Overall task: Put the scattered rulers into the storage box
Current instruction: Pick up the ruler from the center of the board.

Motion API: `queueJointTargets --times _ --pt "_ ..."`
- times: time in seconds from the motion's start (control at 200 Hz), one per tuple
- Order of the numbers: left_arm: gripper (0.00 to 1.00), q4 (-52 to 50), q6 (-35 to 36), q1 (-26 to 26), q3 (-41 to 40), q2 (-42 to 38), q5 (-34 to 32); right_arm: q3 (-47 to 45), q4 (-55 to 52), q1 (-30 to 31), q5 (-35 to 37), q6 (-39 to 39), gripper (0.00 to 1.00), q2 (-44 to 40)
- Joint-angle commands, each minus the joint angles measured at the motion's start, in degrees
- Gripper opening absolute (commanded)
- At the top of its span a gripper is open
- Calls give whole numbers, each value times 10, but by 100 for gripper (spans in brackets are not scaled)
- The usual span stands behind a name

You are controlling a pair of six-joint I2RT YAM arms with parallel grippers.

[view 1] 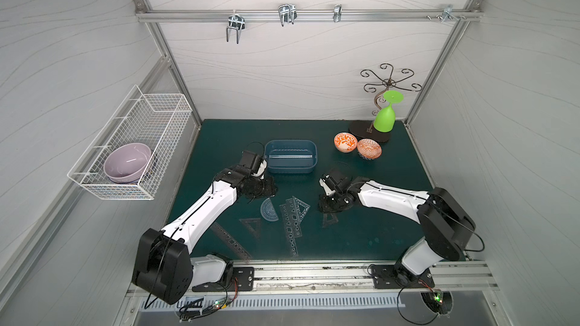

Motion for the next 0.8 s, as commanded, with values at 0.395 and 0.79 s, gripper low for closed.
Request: queueJointTargets --times 0.395,0.79 --pt "52 98 -39 -95 -37 16 130 -160 107 -81 -57 -41 23 -119" --pt "49 83 -15 -132 -37 84 216 -255 158 -103 -104 -15 29 -156"
